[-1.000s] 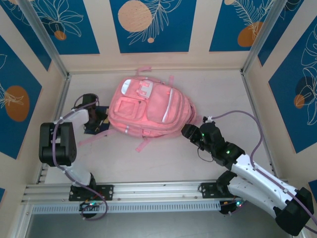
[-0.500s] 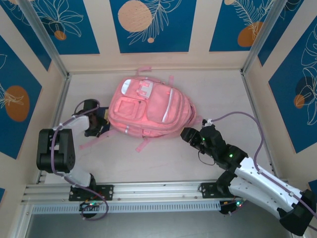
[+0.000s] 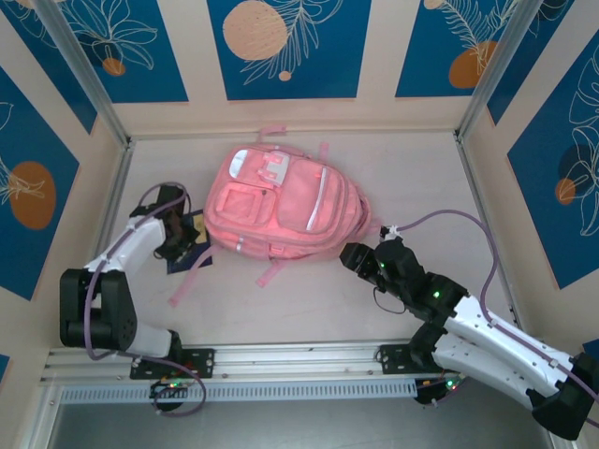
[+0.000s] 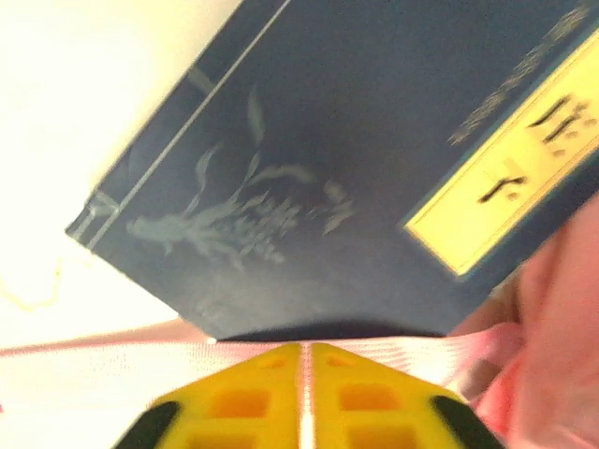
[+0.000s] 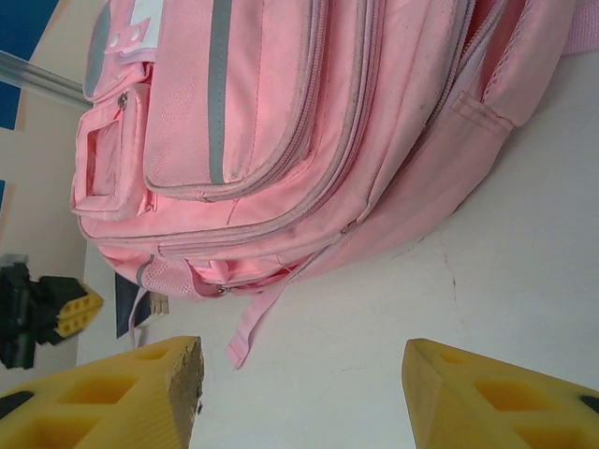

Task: Pack the student bag
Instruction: Move the book to the bottom-center of the table.

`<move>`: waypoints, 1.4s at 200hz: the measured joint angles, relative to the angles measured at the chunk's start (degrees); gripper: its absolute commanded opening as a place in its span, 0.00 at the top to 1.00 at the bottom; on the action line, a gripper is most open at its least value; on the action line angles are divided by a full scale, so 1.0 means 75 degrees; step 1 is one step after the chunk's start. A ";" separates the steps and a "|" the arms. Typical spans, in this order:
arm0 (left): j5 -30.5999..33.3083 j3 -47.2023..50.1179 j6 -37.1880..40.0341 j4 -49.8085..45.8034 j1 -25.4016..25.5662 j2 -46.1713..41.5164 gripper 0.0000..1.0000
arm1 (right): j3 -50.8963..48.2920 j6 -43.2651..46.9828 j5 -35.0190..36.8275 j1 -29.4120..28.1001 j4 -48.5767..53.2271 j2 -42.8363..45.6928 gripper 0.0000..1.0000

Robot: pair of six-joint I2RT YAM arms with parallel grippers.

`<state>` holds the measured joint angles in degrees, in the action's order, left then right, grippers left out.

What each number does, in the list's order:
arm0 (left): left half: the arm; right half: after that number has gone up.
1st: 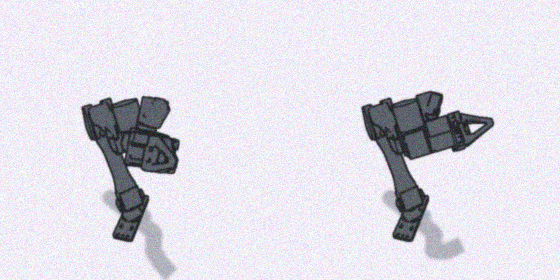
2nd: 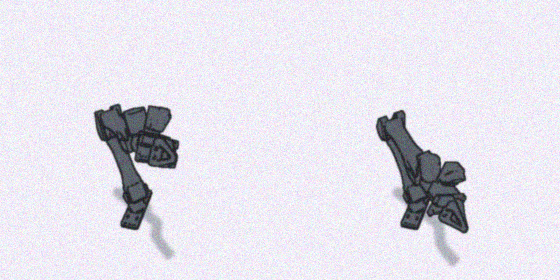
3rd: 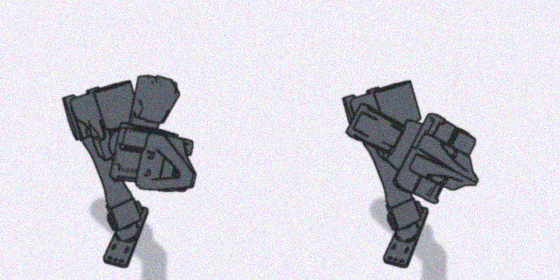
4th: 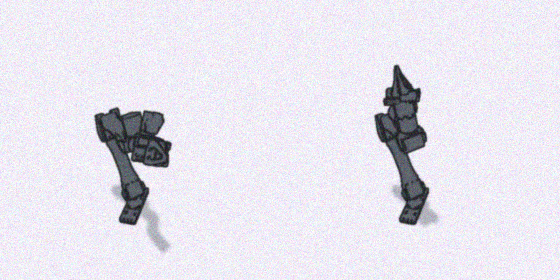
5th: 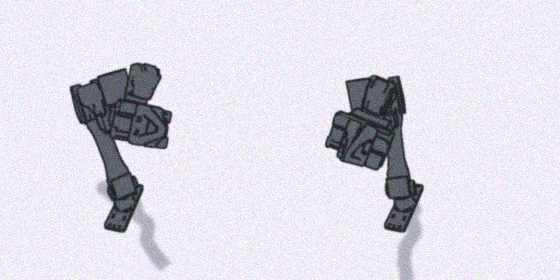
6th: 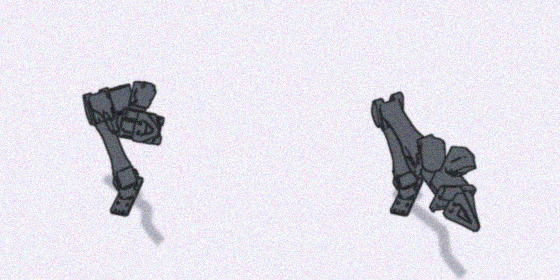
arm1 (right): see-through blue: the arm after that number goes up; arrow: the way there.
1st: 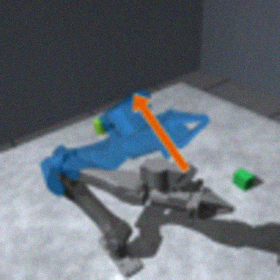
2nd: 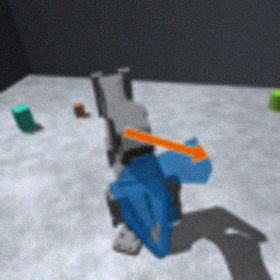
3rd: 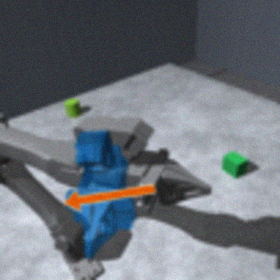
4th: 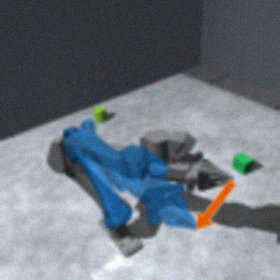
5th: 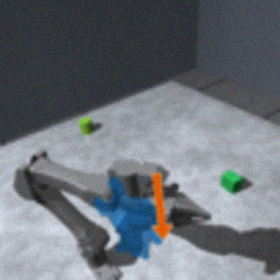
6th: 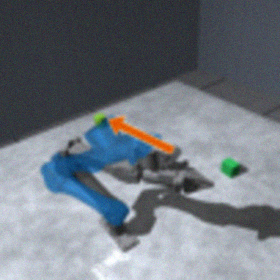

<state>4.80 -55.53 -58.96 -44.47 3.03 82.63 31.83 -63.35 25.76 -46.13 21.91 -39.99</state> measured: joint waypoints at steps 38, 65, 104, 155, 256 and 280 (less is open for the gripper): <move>-0.0122 -0.0743 0.0146 0.0012 -0.0758 0.1209 1.00 | 0.0000 0.0128 0.0035 -0.0006 -0.0009 -0.0096 0.42; -0.0353 -0.1241 0.0265 -0.0026 -0.0874 0.2334 1.00 | 0.0067 0.0373 0.0085 -0.0003 -0.0015 -0.0099 0.43; -0.0501 -0.1711 0.0326 -0.0149 -0.0871 0.2990 1.00 | 0.0289 0.0635 0.0119 0.0047 -0.0012 -0.0096 0.43; -0.0446 -0.1346 0.0306 0.0076 -0.0731 0.2722 1.00 | 0.0291 0.0746 0.0140 0.0210 0.0012 -0.0026 0.43; -0.0411 0.0854 -0.0388 0.0726 0.0688 0.0956 1.00 | 0.0291 0.0711 0.0128 0.0254 0.0265 0.0224 0.44; -0.0446 0.1443 -0.0801 0.1058 0.1445 0.0487 1.00 | 0.0291 0.0708 0.0000 0.0254 0.0251 0.0201 0.44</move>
<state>1.45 -44.71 -64.97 -36.53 13.87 86.28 34.02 -58.04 25.76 -44.23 23.79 -38.48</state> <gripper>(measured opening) 0.040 0.559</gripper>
